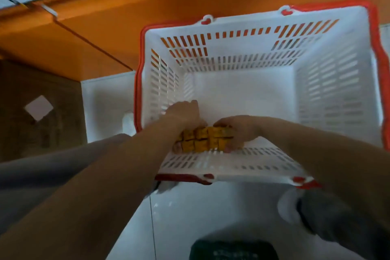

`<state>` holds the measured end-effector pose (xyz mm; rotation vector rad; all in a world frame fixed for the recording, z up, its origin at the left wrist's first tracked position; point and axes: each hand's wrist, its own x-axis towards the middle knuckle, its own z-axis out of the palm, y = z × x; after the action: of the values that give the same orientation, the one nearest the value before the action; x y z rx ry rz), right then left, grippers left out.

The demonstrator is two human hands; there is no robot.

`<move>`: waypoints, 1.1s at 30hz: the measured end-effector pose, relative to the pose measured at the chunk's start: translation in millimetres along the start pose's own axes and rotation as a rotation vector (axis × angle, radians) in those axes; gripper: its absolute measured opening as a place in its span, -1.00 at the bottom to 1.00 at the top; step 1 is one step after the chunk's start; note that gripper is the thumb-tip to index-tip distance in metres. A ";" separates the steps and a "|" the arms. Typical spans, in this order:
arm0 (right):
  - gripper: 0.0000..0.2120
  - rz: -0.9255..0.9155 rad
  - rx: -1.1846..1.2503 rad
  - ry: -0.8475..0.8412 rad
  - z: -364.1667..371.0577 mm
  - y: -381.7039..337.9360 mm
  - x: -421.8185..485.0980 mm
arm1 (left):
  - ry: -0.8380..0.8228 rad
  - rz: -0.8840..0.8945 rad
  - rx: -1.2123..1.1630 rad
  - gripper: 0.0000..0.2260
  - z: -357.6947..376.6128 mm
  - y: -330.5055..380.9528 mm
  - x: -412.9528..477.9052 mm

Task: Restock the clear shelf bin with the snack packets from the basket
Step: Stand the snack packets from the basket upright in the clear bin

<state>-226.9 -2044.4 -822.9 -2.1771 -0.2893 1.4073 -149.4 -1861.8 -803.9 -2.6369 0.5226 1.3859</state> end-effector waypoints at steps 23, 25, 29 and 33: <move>-0.70 0.020 0.760 0.390 -51.3 16.8 -97.4 | 0.112 0.105 -0.840 -0.38 -80.2 35.4 -48.2; -0.78 -0.041 0.891 0.467 -67.9 -0.8 -125.6 | 0.102 0.113 -0.953 -0.41 -101.6 41.6 -75.7; -0.80 -0.182 1.035 0.538 -101.9 -48.2 -188.6 | 0.087 0.208 -1.175 -0.59 -146.6 50.3 -141.8; -0.75 -0.352 1.093 0.615 -123.3 -101.8 -256.0 | 0.086 0.397 -1.305 -0.66 -181.3 53.1 -210.4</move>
<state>-217.7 -2111.9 -528.9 -1.4023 0.2708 0.4280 -137.3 -1906.5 -525.0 -3.6932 0.1065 2.3044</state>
